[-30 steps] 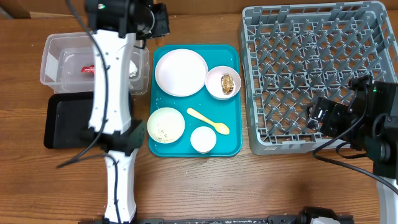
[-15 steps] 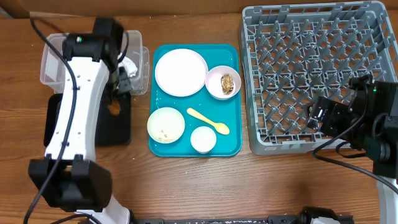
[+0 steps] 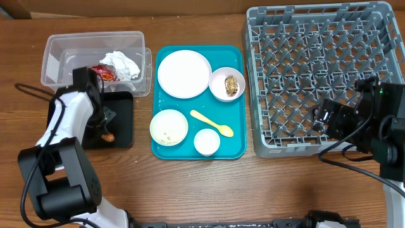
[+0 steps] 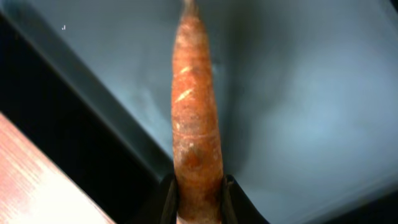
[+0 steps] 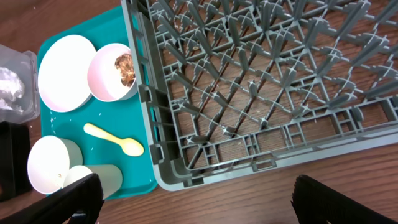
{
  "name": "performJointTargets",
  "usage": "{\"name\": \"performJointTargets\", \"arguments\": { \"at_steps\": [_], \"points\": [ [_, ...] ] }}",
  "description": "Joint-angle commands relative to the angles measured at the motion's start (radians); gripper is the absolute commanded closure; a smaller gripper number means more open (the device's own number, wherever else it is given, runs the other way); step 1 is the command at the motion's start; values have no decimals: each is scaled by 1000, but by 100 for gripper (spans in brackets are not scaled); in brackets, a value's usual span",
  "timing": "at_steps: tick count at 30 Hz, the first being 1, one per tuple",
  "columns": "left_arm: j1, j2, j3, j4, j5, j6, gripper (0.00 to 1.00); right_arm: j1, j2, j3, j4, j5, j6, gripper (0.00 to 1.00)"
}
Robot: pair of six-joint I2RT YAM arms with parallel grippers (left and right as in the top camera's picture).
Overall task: Sort waste into correct bins and load items into the dishwasher
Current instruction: 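Place the carrot food onto the black tray with the left gripper, then grasp the white bowl of rice with the left gripper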
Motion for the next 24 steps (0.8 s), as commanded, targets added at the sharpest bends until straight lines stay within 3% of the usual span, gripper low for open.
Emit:
{"name": "performJointTargets", "arguments": {
  "at_steps": [1,4,5,9,12,17,24],
  "points": [
    [19,-6,-55,78,30,-43,89,0,-3,21,3,-6,-1,0],
    [19,-6,-55,109,46,-32,51,0,-3,21,3,-6,-1,0],
    [19,-6,-51,115,72,-14,48,0,-3,21,3,-6,-1,0],
    [19,-18,56,67,241,134,45,0,-3,21,3,-6,-1,0],
    [-11,-71,266,-35,398,324,47,0,-3,21,7,-6,-1,0],
    [-134,-157,393,-106,412,525,45,0,-3,21,18,-6,0,0],
    [-397,-153,390,-185,409,684,43,0,-3,21,32,-6,0,0]
  ]
}}
